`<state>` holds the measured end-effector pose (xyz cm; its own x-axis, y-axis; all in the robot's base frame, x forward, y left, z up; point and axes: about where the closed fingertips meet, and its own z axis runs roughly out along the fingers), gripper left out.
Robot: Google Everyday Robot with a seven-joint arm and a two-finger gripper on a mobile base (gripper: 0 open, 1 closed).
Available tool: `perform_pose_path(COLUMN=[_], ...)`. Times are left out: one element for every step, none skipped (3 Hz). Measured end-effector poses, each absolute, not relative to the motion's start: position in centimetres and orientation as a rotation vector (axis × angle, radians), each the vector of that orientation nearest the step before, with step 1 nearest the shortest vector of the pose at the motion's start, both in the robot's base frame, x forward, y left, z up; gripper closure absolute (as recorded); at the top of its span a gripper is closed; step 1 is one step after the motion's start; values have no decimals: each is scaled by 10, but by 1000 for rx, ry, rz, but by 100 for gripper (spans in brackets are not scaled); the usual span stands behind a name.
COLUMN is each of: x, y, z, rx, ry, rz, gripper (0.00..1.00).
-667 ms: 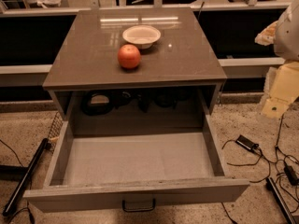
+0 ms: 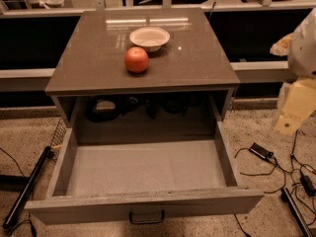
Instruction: Close top drawer
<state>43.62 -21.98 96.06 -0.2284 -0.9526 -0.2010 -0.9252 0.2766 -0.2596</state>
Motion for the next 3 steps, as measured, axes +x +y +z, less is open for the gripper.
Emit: perform_pose_path(x=[413,412,410], y=[-239,-245,-245], z=[930,900,900], rx=[-1681,-1661,-1689], ry=[2220,2235,2224], rz=[-242,-247,-218], gripper=[0,0,0])
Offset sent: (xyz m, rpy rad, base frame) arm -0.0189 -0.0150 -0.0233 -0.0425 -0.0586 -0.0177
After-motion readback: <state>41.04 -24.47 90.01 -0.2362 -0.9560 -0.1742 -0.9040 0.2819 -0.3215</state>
